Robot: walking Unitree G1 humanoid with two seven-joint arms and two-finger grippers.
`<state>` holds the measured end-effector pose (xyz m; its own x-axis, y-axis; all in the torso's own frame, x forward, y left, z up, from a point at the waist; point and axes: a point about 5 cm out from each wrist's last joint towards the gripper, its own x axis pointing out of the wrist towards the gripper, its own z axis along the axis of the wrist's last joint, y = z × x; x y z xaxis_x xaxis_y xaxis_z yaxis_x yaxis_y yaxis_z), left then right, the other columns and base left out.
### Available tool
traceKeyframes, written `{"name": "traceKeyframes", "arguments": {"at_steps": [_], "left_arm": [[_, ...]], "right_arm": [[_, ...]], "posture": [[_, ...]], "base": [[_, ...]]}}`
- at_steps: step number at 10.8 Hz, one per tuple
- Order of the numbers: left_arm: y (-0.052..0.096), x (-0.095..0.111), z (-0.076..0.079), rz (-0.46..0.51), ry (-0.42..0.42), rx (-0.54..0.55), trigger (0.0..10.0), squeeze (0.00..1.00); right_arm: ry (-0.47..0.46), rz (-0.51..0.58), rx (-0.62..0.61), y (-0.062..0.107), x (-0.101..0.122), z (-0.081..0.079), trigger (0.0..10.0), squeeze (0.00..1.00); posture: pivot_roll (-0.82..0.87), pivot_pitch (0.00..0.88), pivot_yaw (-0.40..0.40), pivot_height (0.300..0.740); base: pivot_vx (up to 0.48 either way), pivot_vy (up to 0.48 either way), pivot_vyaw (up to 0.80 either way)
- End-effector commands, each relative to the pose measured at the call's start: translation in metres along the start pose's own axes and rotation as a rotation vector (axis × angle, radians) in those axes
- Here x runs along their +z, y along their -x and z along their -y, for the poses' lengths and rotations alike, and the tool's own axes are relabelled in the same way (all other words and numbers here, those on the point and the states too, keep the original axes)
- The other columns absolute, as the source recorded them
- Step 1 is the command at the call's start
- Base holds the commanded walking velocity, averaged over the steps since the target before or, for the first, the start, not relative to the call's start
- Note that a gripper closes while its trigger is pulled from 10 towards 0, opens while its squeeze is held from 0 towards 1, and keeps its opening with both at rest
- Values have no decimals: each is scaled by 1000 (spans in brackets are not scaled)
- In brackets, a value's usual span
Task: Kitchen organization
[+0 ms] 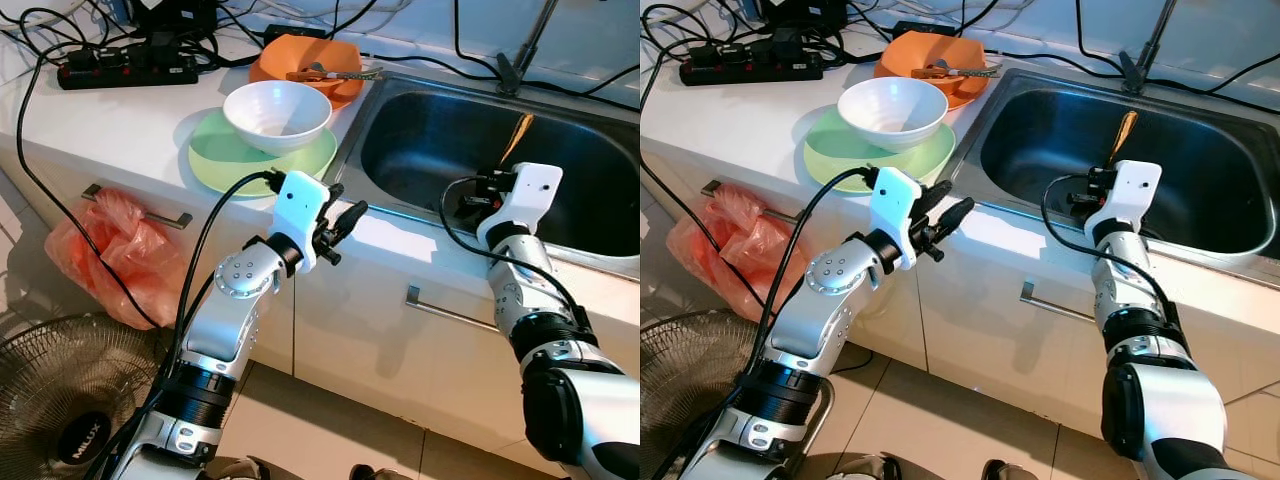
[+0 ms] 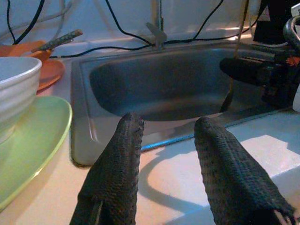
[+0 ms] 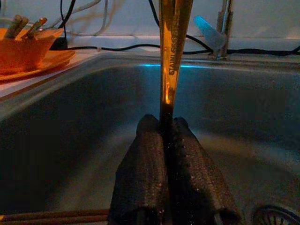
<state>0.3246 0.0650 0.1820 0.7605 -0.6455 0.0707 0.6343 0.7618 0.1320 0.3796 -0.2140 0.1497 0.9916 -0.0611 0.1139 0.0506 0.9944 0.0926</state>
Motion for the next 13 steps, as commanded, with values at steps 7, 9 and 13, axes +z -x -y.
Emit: {"name": "traceKeyframes", "arguments": {"at_steps": [7, 9, 13], "left_arm": [[-1, 2, 6, 4, -3, -16, 10000, 0], [-1, 2, 7, 4, -3, -16, 10000, 0], [-1, 6, 1, 31, -13, 27, 10000, 0]], "right_arm": [[-4, -38, -1, 5, -11, 1, 10000, 584], [-5, -37, -2, 6, -11, 1, 10000, 0], [-68, 63, 52, -4, 10, -13, 10000, 0]], "posture": [[61, 121, -45, 740], [62, 119, -45, 740], [61, 118, -43, 740]], "base": [[0, 0, 0], [0, 0, 0], [0, 0, 0]]}}
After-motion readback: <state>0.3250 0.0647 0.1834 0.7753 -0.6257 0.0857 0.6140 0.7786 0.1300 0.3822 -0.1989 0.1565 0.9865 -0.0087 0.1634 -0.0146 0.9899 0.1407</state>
